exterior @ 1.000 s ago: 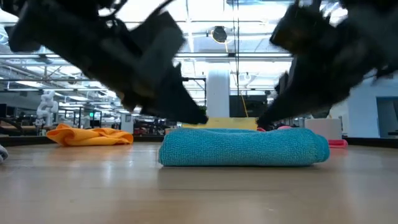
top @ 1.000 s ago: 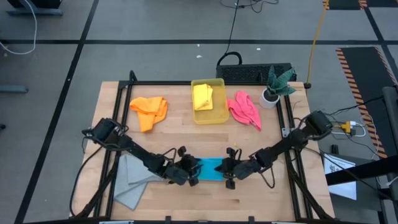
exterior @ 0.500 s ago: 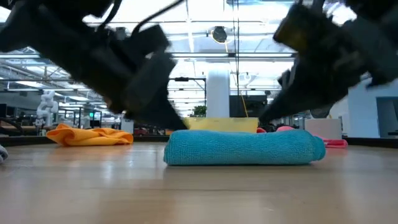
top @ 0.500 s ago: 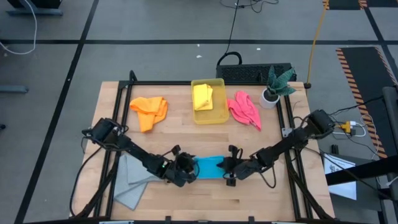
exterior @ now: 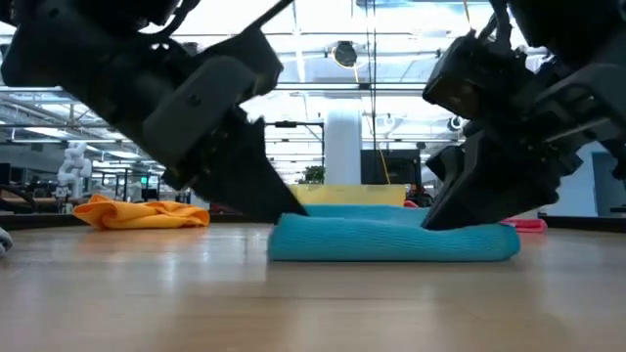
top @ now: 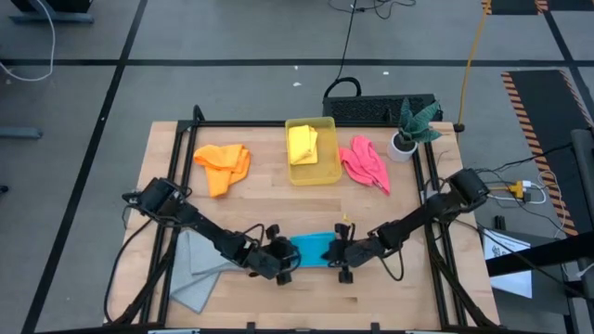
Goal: Fold microfiber towels
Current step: Fold the blue microfiber towel
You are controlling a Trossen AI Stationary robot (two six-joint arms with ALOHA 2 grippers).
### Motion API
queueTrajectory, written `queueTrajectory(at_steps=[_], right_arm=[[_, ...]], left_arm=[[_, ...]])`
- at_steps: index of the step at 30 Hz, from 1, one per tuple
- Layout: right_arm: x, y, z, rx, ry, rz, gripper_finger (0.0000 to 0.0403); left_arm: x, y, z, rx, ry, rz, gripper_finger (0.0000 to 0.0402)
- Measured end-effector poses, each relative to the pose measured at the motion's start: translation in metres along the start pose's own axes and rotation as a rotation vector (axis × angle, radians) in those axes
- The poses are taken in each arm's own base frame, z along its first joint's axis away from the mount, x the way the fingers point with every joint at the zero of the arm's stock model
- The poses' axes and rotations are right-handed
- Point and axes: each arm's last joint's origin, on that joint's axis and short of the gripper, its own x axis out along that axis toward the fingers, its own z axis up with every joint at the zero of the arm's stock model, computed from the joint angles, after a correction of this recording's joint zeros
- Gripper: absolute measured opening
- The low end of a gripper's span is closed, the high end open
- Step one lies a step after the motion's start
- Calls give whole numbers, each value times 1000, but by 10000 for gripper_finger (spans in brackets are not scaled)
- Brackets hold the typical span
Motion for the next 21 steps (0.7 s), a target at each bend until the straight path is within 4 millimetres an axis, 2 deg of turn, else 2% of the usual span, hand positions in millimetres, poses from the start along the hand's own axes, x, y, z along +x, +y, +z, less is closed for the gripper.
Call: queueTrajectory(at_steps=[4,9,13,16,18,21], right_arm=[[-7,-7,-1,4,75,-55,0],[-25,-8,9,-18,44,-101,0],[-37,1,24,-5,-54,-33,0],[-37,8,24,-27,-40,109,0],[-34,13,21,-31,-14,205,0],[-25,14,11,-41,50,241,0]], left_arm=[[2,-3,-7,11,30,-12,122],[-2,-9,-3,33,-14,-51,122],[-11,-15,14,19,-115,-104,122],[-13,-15,23,18,-193,-94,122],[-10,-10,28,53,-230,-47,122],[-1,6,32,80,-202,24,122]])
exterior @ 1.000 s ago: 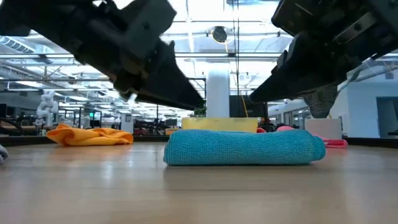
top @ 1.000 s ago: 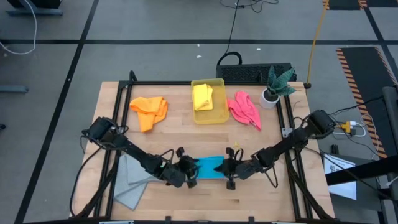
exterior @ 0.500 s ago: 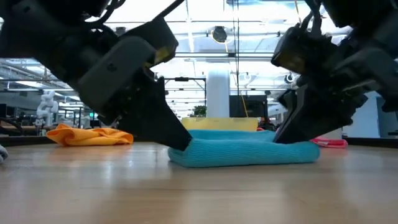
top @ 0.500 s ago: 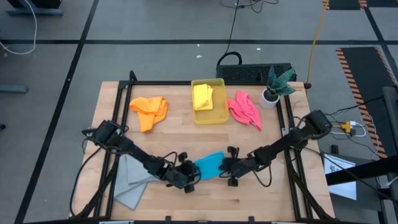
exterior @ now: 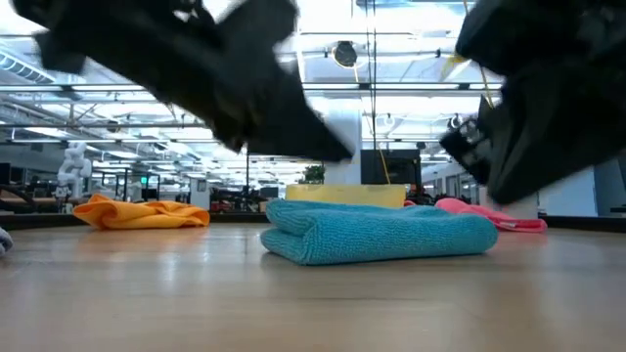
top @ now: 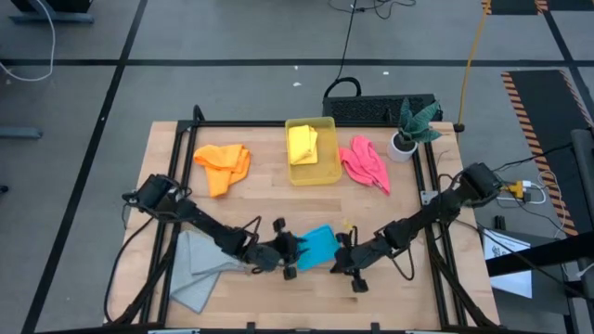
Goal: Fold microfiber towels
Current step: Fold the blue microfiber towel
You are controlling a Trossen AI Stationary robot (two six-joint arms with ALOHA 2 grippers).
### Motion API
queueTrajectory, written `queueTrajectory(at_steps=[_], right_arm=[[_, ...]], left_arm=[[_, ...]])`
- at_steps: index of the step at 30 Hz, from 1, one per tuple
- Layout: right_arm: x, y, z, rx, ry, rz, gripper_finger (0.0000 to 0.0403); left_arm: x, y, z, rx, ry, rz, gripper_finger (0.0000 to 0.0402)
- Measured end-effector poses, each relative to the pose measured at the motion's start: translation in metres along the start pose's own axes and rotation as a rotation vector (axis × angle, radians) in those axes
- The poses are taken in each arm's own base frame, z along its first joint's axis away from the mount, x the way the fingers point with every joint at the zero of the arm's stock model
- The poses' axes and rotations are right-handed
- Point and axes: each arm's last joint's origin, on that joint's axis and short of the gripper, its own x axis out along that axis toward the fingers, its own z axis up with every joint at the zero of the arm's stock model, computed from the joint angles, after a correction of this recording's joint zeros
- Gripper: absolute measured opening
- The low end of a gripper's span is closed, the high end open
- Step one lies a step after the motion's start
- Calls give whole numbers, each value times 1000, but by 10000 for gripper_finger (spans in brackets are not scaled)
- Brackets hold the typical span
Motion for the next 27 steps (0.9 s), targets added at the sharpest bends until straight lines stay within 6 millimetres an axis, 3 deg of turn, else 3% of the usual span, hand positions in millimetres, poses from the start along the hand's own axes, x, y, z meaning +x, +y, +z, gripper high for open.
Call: queueTrajectory(at_steps=[4,7,11,16,19,22,27], right_arm=[[7,-7,-8,3,27,-109,0],[7,-18,-7,20,-1,-253,0],[-1,-37,-5,49,32,-413,0],[-21,-55,-2,73,45,-654,0],[-27,-48,7,47,-4,-599,0],[-25,-30,13,-22,-53,-423,0],[-6,6,13,-204,-158,-133,1]], left_arm=[[12,28,-11,-72,165,80,122],[13,36,-21,-126,293,84,122],[7,26,-27,-146,328,54,122],[-3,4,-26,-134,249,-8,122],[-6,-1,-26,-107,210,22,122],[-7,-1,-25,-99,188,61,122],[-6,2,-26,-93,191,86,122]])
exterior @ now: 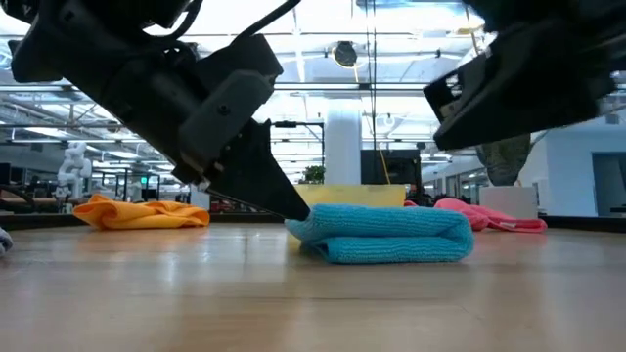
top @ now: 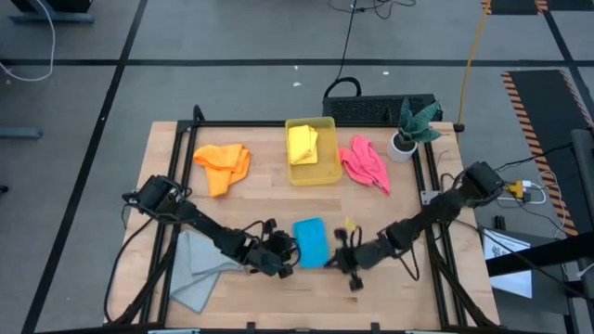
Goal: Fold microfiber towels
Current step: Fold the blue microfiber towel, then put the folded blue microfiber towel into the yellow bin
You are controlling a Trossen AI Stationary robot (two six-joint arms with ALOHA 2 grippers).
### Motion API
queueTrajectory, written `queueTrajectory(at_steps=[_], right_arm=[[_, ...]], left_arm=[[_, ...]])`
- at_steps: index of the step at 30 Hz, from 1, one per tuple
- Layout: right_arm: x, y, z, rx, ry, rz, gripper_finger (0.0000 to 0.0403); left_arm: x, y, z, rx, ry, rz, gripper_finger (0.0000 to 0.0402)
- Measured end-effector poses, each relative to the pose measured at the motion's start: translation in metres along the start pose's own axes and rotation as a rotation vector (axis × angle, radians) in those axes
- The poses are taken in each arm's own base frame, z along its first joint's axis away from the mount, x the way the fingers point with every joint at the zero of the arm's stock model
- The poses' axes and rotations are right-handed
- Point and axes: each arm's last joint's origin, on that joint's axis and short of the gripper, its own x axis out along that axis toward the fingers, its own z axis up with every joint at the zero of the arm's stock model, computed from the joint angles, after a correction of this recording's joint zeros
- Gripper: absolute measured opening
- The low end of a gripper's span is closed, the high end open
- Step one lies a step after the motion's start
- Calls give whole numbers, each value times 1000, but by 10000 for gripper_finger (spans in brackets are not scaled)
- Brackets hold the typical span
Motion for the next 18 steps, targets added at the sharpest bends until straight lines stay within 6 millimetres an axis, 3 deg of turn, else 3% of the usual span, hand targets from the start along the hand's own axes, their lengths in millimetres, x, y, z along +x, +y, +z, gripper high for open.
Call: queueTrajectory(at_steps=[4,8,12,18], right_arm=[[16,18,-9,-159,-88,43,20],[28,20,-16,-222,-74,4,65],[39,23,-6,-272,-44,-46,123],[54,25,5,-374,163,-196,186]], left_arm=[[0,0,0,2,4,2,122],[-1,0,-2,12,7,14,122],[-6,4,-5,26,33,83,122],[-33,6,-6,-9,64,178,122]])
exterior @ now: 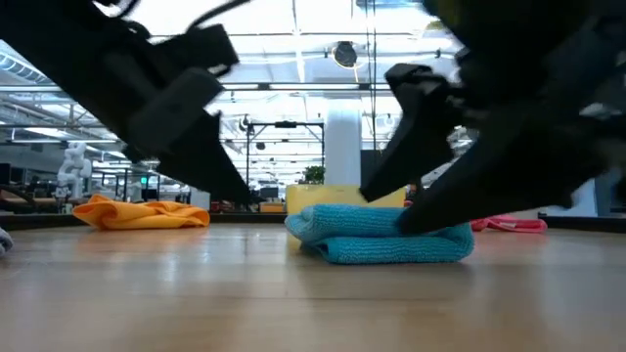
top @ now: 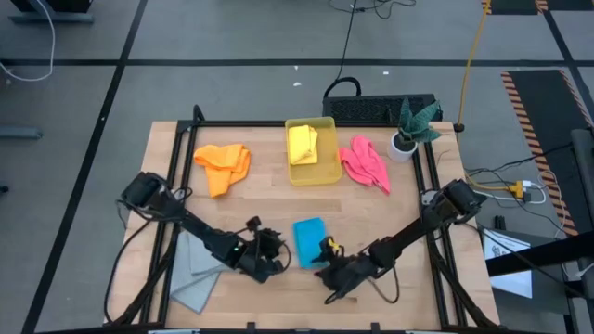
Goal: Fold microfiber towels
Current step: Put the folded blue microfiber towel into the yellow bin
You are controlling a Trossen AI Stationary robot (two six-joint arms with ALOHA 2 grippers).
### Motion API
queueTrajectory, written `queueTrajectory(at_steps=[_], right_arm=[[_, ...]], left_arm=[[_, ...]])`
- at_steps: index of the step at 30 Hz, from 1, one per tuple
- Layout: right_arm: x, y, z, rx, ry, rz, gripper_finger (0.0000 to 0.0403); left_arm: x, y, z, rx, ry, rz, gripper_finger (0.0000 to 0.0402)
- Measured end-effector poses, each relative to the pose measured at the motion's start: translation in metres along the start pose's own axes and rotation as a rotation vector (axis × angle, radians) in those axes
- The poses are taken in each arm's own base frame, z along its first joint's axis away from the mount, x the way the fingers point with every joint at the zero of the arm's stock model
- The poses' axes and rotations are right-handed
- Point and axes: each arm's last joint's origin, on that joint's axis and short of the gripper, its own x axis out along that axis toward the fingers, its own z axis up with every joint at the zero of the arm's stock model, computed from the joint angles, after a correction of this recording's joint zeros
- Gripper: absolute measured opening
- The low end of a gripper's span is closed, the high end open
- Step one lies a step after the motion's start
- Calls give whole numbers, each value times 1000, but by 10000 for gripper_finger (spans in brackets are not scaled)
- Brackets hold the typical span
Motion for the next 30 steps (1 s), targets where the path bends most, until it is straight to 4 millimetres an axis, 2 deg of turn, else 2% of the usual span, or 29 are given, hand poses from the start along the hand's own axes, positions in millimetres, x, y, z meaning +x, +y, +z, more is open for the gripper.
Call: queueTrajectory(at_steps=[4,9,14,20,22,25,30], right_arm=[[9,3,2,-84,84,-26,186],[15,2,-5,-125,149,-39,158],[17,-7,-10,-110,203,-72,106],[24,-26,-17,-51,250,-108,21],[23,-33,-17,-38,263,-119,9],[15,-42,-12,-16,249,-115,12],[-19,-58,15,38,133,-67,5]], left_arm=[[-14,0,-3,1,-32,42,122],[-17,-3,-7,11,-39,46,122],[-17,-2,-7,14,-37,48,122],[-17,-3,-7,15,-29,42,122],[-18,-3,-8,15,-26,35,122],[-20,-5,-10,22,-25,26,122],[-24,-8,-13,33,-24,13,122]])
